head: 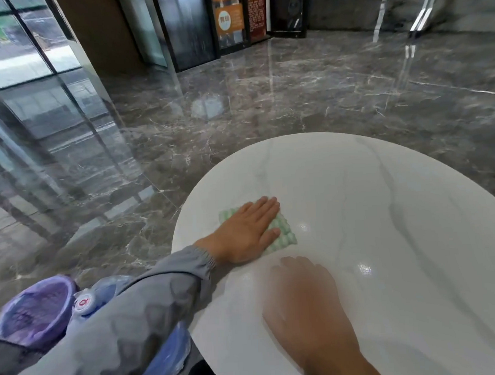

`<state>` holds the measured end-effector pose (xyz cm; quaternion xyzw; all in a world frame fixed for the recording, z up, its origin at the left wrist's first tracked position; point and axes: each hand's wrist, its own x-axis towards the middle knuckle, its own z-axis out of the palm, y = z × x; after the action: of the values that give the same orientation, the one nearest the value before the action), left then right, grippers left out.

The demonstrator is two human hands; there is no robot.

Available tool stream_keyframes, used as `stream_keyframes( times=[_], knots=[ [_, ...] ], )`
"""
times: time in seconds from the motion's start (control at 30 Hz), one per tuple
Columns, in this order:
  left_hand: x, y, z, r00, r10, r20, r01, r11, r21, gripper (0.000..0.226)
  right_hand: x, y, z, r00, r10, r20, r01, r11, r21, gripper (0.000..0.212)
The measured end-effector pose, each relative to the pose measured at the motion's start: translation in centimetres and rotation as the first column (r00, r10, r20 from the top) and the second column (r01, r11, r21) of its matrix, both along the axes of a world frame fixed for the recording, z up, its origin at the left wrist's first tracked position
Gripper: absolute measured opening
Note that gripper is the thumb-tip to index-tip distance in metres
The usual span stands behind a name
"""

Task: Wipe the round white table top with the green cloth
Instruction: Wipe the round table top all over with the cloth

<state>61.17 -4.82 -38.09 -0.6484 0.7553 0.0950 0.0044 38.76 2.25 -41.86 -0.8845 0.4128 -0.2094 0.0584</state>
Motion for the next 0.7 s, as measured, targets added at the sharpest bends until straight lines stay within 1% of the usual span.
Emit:
stream_keyframes(
  times=[0.1,0.2,0.37,0.47,0.6,0.7],
  knots=[
    [-1.3,2.4,-0.5,0.999,-0.035,-0.002,0.035,0.999,-0.003,0.069,0.0,0.0,0.0,1.0,0.001,0.014,-0.001,1.0,-0.025,0.05],
    [-1.7,3.6,-0.9,0.999,-0.045,-0.009,0.045,0.999,0.003,0.068,-0.2,-0.2,-0.1,1.0,0.009,-0.01,-0.01,1.0,-0.02,0.048],
    [-0.3,2.3,-0.2,0.997,-0.057,-0.043,0.058,0.998,0.024,0.07,-0.3,-0.2,0.0,1.0,0.02,-0.001,-0.02,1.0,-0.018,0.043],
    [1.7,-0.1,0.3,0.998,0.061,-0.035,-0.06,0.998,0.024,0.07,-0.5,0.0,0.3,1.0,0.029,0.004,-0.029,1.0,0.001,0.04],
    [3.8,-3.4,0.6,0.972,0.236,-0.011,-0.236,0.972,0.015,0.071,-0.4,0.1,0.6,0.999,0.036,-0.013,-0.035,0.998,0.044,0.041],
    [3.2,-3.9,0.7,0.956,0.292,-0.039,-0.291,0.956,0.038,0.071,-0.6,0.2,0.9,0.999,0.046,-0.015,-0.045,0.996,0.071,0.041]
  ],
)
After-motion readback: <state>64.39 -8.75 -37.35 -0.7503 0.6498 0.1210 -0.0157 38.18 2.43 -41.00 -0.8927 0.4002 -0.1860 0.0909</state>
